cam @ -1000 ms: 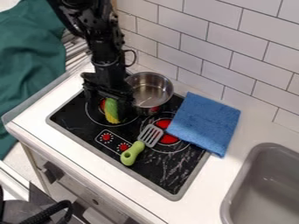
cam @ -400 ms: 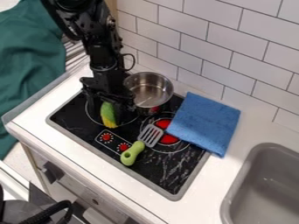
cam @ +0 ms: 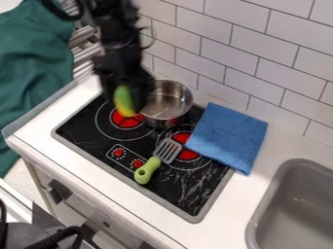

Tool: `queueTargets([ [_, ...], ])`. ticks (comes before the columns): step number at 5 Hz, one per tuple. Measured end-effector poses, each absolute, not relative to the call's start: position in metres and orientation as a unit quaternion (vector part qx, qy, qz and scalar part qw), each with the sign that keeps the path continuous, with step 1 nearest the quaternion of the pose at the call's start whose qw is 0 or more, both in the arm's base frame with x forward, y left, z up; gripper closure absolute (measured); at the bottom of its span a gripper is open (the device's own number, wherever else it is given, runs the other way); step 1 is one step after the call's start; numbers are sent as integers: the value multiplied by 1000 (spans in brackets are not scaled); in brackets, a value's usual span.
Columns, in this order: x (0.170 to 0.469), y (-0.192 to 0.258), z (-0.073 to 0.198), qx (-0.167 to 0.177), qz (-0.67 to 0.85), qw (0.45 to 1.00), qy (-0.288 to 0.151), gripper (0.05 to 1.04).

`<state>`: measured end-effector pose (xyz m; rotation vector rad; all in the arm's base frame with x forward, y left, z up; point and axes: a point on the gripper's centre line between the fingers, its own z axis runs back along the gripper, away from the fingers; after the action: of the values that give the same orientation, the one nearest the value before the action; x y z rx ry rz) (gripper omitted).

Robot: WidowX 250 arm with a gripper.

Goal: Put the mango on the top of blue cloth

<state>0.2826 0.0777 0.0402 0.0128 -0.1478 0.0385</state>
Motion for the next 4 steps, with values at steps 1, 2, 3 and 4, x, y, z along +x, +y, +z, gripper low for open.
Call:
queueTargets([
  [1,294,49,49,-3,-24,997,-74,381],
  [2,304,28,49,-5,-55,996,-72,382],
  [3,312,10,45,-5,-88,994,-67,382],
  [4,323,-7,33,-2,-126,991,-49,382],
])
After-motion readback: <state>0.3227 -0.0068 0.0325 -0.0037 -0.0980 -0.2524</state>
